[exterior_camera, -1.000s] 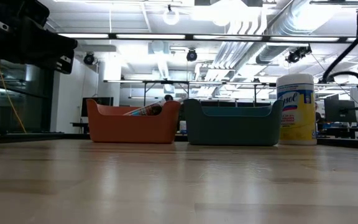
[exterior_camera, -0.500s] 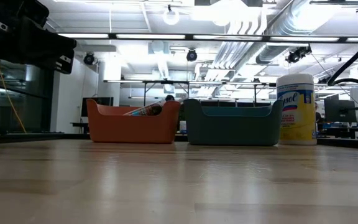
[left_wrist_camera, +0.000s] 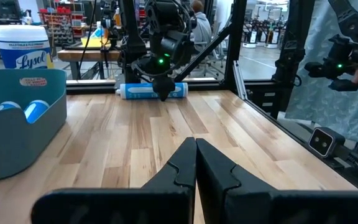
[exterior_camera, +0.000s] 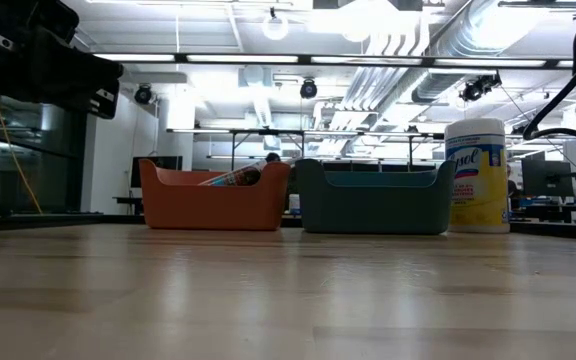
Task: Pick & place silicon tubes, Sealant and Lysol wipes
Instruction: Put the blue sealant into the blue bin
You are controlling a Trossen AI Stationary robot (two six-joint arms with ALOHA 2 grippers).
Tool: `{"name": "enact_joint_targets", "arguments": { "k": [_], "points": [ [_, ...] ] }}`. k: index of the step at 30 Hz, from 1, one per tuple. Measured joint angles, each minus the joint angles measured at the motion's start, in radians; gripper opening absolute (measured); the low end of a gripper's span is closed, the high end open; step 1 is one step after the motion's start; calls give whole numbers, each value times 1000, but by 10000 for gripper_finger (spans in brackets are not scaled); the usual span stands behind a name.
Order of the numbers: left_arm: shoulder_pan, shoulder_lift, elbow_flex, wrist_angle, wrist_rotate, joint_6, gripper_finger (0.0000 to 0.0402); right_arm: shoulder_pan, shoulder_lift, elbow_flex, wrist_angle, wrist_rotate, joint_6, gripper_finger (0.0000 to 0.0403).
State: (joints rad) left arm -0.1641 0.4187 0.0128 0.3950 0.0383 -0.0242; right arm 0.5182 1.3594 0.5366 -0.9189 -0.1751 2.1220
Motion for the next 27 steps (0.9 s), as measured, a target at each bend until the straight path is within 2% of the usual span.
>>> {"name": "enact_joint_targets", "arguments": {
  "k": [10,22,27],
  "points": [
    [0,0,0,0,0,0,0,0,2,0,12,12,-1,304],
    [0,0,0,0,-1,0,0,-1,3,0,30,19,-9,214],
    [0,0,0,0,-1,0,0,-1,3,0,29,19,-31,213]
  ]
}}
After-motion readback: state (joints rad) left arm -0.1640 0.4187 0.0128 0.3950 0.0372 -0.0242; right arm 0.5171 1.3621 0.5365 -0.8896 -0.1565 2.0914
